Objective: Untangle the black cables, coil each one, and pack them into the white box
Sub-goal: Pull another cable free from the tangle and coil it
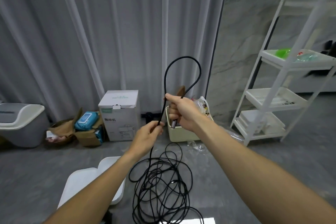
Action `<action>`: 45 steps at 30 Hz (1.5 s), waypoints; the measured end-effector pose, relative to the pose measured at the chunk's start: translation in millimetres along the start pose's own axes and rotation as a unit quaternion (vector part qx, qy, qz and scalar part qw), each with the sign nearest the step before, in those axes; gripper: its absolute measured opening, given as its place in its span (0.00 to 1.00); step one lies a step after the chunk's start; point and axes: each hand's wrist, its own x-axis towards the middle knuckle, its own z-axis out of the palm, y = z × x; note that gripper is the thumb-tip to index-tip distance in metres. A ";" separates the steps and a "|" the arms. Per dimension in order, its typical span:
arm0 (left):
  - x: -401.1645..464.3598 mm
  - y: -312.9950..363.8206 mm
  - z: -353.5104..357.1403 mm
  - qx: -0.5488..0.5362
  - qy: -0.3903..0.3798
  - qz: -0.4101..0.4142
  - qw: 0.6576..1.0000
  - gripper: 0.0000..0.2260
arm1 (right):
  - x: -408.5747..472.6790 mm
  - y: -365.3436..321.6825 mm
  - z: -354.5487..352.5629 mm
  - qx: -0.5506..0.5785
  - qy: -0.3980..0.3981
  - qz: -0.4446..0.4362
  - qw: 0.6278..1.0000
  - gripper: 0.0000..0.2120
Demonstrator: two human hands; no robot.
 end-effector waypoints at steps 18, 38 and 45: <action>19.0 -47.2 -15.4 -0.043 0.079 -0.061 0.994 0.08 | 28.6 -1.3 -8.1 0.102 0.052 0.021 0.993 0.12; 27.2 110.4 -82.0 -0.294 0.127 -0.012 0.947 0.09 | -19.9 5.7 14.1 -0.197 -0.090 -0.040 0.975 0.05; 1.0 86.0 -42.1 -0.184 -0.030 -0.036 0.982 0.12 | -16.4 -40.4 31.4 -0.152 -0.080 -0.078 0.982 0.06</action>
